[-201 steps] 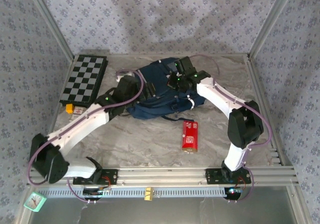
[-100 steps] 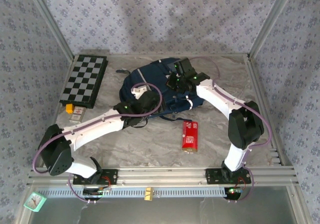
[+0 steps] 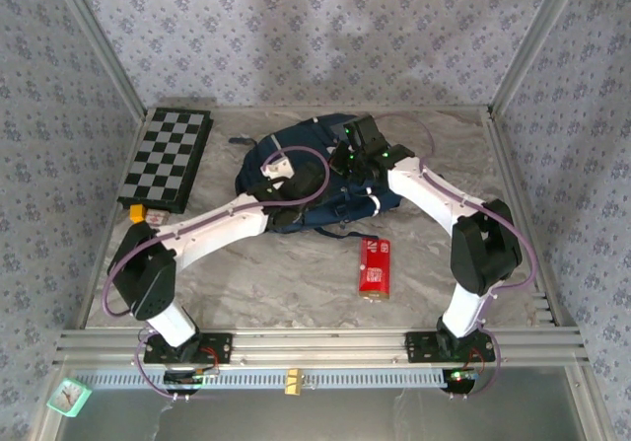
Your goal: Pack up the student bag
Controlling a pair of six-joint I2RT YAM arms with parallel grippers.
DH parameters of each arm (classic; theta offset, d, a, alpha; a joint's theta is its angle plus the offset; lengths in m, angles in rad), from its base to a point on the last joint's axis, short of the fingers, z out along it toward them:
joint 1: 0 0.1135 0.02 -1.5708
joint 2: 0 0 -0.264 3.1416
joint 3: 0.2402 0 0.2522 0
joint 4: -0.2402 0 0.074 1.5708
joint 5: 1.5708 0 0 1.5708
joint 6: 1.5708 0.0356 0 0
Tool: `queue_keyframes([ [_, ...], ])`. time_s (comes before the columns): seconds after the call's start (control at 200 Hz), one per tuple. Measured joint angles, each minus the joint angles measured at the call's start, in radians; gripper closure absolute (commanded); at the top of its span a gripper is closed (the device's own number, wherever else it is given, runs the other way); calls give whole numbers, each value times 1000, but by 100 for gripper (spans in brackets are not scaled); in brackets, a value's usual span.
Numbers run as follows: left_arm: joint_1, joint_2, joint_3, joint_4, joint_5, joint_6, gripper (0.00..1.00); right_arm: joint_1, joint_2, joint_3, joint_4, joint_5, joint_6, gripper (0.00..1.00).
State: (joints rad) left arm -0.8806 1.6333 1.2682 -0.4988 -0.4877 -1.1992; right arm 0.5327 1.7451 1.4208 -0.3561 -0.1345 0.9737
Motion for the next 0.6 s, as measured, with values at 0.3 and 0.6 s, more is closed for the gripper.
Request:
queue_keyframes([
  [0.3,8,79,85,-40,-15,-35,0,0,0,-5,37,0,32,100],
  [0.6,10,61,56,-89,-37,-118,8,0,0,-10,54,-21,44,100],
])
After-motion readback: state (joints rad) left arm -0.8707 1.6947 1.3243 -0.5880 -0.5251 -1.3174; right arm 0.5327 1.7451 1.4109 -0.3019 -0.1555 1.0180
